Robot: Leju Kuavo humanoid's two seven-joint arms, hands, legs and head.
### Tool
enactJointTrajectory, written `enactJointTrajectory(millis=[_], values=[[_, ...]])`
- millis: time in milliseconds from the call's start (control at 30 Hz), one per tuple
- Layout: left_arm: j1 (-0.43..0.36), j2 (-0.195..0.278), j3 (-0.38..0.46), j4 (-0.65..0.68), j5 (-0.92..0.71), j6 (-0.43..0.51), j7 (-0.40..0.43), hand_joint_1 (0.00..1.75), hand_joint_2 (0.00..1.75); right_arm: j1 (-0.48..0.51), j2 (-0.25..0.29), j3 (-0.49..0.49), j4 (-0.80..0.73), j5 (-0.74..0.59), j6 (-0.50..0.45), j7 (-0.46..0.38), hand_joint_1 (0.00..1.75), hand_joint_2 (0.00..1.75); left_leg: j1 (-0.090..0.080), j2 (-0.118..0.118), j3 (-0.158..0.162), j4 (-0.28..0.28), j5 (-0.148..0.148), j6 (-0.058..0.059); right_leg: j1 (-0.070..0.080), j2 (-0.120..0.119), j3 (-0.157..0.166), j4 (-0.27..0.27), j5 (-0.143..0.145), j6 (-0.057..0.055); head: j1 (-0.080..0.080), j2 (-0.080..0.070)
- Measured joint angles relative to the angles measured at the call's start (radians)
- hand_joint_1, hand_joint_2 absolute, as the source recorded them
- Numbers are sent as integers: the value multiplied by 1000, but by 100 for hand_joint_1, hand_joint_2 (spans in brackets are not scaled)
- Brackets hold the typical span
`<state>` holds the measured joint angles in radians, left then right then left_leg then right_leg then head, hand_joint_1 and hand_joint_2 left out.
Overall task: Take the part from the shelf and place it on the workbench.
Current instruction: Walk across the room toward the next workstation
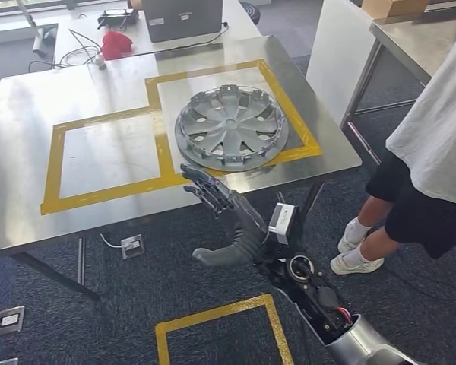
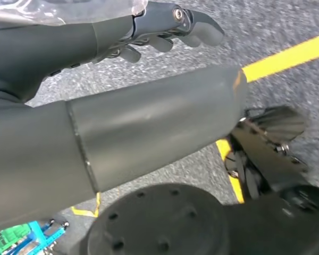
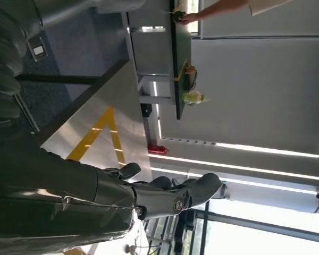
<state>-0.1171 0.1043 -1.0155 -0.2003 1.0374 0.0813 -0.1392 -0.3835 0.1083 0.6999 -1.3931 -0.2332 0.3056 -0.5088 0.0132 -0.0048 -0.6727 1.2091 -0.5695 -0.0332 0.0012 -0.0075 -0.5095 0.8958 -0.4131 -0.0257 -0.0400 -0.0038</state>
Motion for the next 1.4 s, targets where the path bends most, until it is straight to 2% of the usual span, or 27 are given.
enactJointTrajectory(millis=[33, 67, 133, 167, 233, 333, 400, 467, 500, 533, 567, 600, 667, 700, 733, 800, 833, 900, 1000, 1033, 1067, 1100, 1133, 1200, 1233, 1367, 1400], values=[[1, 1, 0, 0, 0, 0, 0, 0, 0, 1, 0, 0, 0, 1, 0, 1, 0, 175, 4, 0, -5, 29, -7, -6, -2, 0, -11, 4, 5, 3, 0, 0], [1, 2, 0, 0, 1, 0, 0, 0, 0, 1, 0, 1, 0, 1, 0, 1, 0, 175, 7, 0, 14, 11, 9, -11, -6, 0, -21, 8, 9, 6, 0, 0], [1, 3, 0, 0, 1, 0, 0, 0, 0, 2, 0, 1, 0, 2, 0, 3, 0, 175, 16, 1, 98, -124, 64, -21, -12, 1, -37, 21, 14, 16, -1, 0], [1, 3, 0, 0, 1, 0, 0, 0, 0, 1, 0, 1, -1, 1, 0, 3, 0, 175, 16, -2, 137, -192, 87, -20, -13, 1, -44, 28, 16, 22, -2, 0], [0, 2, 0, 0, 2, 0, 0, 0, 0, 1, 0, 2, -2, -1, 1, 4, 0, 175, 15, -10, 175, -262, 105, -9, -11, 4, -54, 40, 21, 36, -2, 0], [-1, 1, 0, 0, 3, 0, 0, 0, 0, 1, 0, 3, -2, -1, 2, 5, 0, 175, 13, -13, 161, -259, 111, 19, -12, 7, -67, 53, 17, 51, 0, 0], [-2, 1, 0, 0, 3, 0, 0, 0, 0, 1, 0, 4, -3, -1, 2, 5, 0, 175, 13, -9, 149, -261, 122, 38, -14, 7, -95, 120, -38, 58, 1, 0], [-2, 1, 0, 0, 3, 0, 0, 0, 0, 1, 0, 4, -3, -1, 2, 5, 0, 175, 8, -7, 132, -260, 134, 51, -13, 6, -146, 264, -127, 62, 1, 0], [-1, 1, 0, 0, 3, 0, 0, 0, 0, 2, -1, 4, -3, -1, 2, 5, 0, 175, 4, -6, 123, -260, 140, 55, -12, 7, -166, 329, -157, 62, 1, 0], [-1, 1, 0, 0, 3, 0, 0, 0, 0, 3, -1, 4, -3, -1, 2, 5, 0, 175, 0, -5, 114, -259, 146, 58, -11, 7, -170, 363, -169, 58, 1, 0], [0, 1, 0, 0, 3, 0, 0, 0, 0, 4, -1, 5, -3, -1, 2, 5, 0, 175, -5, -5, 107, -259, 151, 59, -8, 7, -152, 352, -158, 52, 1, 0], [0, 2, 0, 0, 3, 0, 0, 0, 0, 5, -1, 5, -3, -1, 2, 5, 0, 175, -10, -6, 102, -259, 156, 60, -4, 7, -112, 296, -131, 41, 2, 0], [0, -2, 0, 0, 3, 0, 0, 0, 0, 3, -1, 5, -4, -1, 2, 5, 0, 175, -17, -6, 98, -260, 163, 61, 8, 8, -12, 133, -85, 9, 0, 0], [0, -4, 0, 0, 3, 0, 0, 0, 0, 1, 0, 6, -4, -1, 2, 5, 0, 175, -16, -5, 97, -262, 168, 58, 16, 7, 22, 72, -71, -1, -1, 0], [-1, -6, 0, 0, 3, 0, 0, 0, 0, 0, 0, 6, -5, -1, 2, 5, 0, 175, -12, -3, 95, -264, 174, 53, 21, 6, 38, 39, -67, -8, -2, 0], [-1, -6, 0, 0, 3, 0, 0, 0, 0, -1, -1, 7, -5, -1, 1, 5, 0, 175, -6, -2, 95, -270, 186, 40, 28, 5, 40, 22, -52, -9, -2, 0], [-2, -6, 0, 0, 3, 0, 0, 0, 0, -1, -1, 7, -5, -1, 1, 5, 0, 175, -6, -2, 93, -269, 185, 35, 24, 3, 42, 11, -43, -9, -1, 0], [-2, -6, 0, -1, 2, 0, 0, 0, 0, -2, 0, 8, -6, -1, -1, 4, 0, 175, -9, -2, 73, -228, 145, 25, 12, -2, 40, -13, -18, -11, -2, 0], [-3, -4, 0, -1, 1, 0, 0, 0, 0, -2, 0, 9, -6, -1, -2, 5, 0, 175, 0, -2, 2, -38, 24, 8, 5, -5, 13, -19, 6, -8, -3, 0], [-3, -2, 0, -1, 1, 0, 0, 0, 0, -1, 0, 9, -6, -1, -2, 5, 0, 175, 4, -2, -10, 10, 8, 2, 3, -6, 1, -14, 11, -5, -3, 0], [-3, 0, 0, 0, 1, 0, 0, 0, 0, -1, 0, 10, -6, -1, -2, 5, 0, 175, 9, -1, -3, 19, 16, -5, 0, -6, -12, -8, 16, -2, -3, 0], [-3, 2, 0, 0, 1, 0, 0, 0, 0, -1, 0, 10, -6, -1, -2, 5, 0, 175, 13, -1, 23, -11, 41, -12, -5, -6, -26, 2, 18, 2, -3, 0], [-3, 3, 0, 0, 1, 0, 0, 0, 0, -1, 0, 10, -6, -1, -2, 5, 0, 175, 19, 0, 67, -76, 70, -21, -9, -5, -39, 15, 19, 8, -3, 0], [-6, 1, 0, -1, 1, 0, 0, 0, 0, -1, -1, 10, -6, -1, -4, 5, 0, 175, 23, -2, 147, -203, 95, -31, -12, -4, -65, 41, 17, 21, -6, 0], [-6, 1, 0, -1, 0, 0, 0, 0, 0, -1, -1, 11, -6, -2, -7, 5, 0, 175, 23, -4, 165, -236, 93, -26, -11, -3, -72, 52, 17, 28, -7, 0], [-6, 4, 0, -1, -2, -4, 0, 0, 0, -3, -3, 10, -7, -5, -17, 5, 0, 175, 19, -8, 153, -234, 93, 19, -12, 2, -83, 67, 22, 50, -6, 0], [-6, 4, 0, -1, -2, -4, 0, 0, 0, -2, -4, 9, -7, -6, -19, 5, 0, 131, 19, -7, 150, -235, 97, 26, -14, 2, -93, 88, 7, 54, -5, 0]])
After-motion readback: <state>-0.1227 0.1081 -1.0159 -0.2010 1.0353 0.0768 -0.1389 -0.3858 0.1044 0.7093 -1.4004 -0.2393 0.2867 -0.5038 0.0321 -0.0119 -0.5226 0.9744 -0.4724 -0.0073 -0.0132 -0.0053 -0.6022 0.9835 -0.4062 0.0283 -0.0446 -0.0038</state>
